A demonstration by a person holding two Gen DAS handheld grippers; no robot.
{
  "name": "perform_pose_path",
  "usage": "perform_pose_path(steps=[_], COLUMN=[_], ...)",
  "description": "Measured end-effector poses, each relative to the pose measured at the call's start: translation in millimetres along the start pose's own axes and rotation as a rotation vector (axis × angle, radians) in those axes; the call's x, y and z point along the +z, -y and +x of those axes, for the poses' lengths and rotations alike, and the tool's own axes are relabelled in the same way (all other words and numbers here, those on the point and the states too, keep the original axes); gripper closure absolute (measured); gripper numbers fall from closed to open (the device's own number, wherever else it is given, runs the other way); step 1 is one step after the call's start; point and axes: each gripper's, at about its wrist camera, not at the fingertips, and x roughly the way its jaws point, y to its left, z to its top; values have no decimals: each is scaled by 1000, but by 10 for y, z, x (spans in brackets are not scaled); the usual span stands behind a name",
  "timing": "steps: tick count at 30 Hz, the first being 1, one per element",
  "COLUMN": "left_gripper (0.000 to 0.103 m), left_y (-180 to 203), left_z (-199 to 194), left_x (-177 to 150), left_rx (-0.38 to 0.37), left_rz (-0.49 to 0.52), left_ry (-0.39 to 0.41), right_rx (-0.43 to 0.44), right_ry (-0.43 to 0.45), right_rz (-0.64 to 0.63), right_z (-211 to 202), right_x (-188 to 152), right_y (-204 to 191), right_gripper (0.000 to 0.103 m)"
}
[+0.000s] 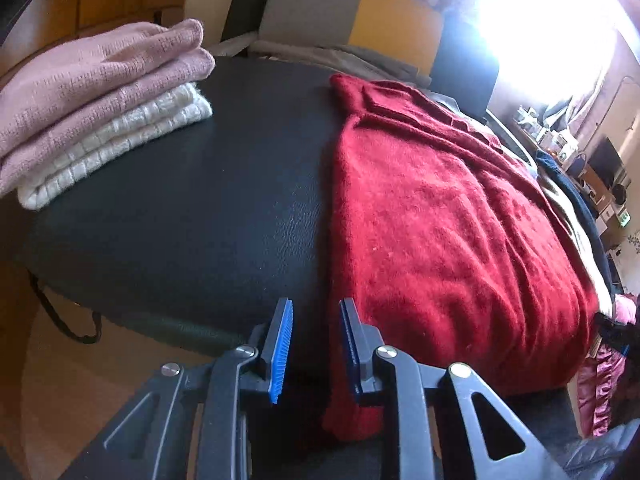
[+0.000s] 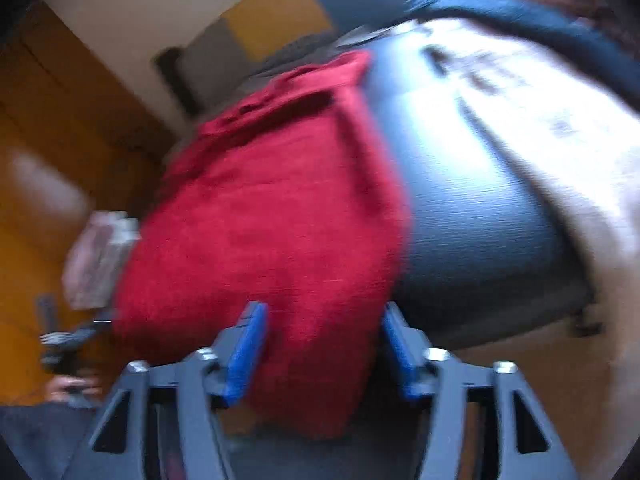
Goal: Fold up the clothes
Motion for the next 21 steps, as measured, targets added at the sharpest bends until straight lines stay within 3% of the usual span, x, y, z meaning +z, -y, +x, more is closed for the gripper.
perform_pose_path(steps=[3, 6, 9, 11, 13, 15, 21], left_gripper=[79, 75, 72, 72, 72, 72, 72], left_y=[6, 10, 64, 136, 205, 204, 181], left_z=[-15, -39, -33, 3, 41, 88, 107], left_x=[-32, -70, -101, -132, -167, -188, -177], left_rx=[-8, -53, -97, -99, -84, -79, -83], left_rz=[29, 35, 54, 92, 134, 136, 94], left_ry=[4, 1, -5, -20, -34, -44, -44], right_rx=[-12, -70, -66, -65, -46, -34, -22], right_ry=[9, -14, -19, -26, -43, -78, -120], right_rz=[-27, -46, -68, -98, -128, -165, -145], right_z=[55, 178, 186, 211, 240, 296, 304], right_x=[68, 92, 78, 74, 55, 30, 15], right_y=[-94, -87, -113, -148, -203, -283, -269], right_gripper=[64, 57, 50, 40, 16, 0, 0])
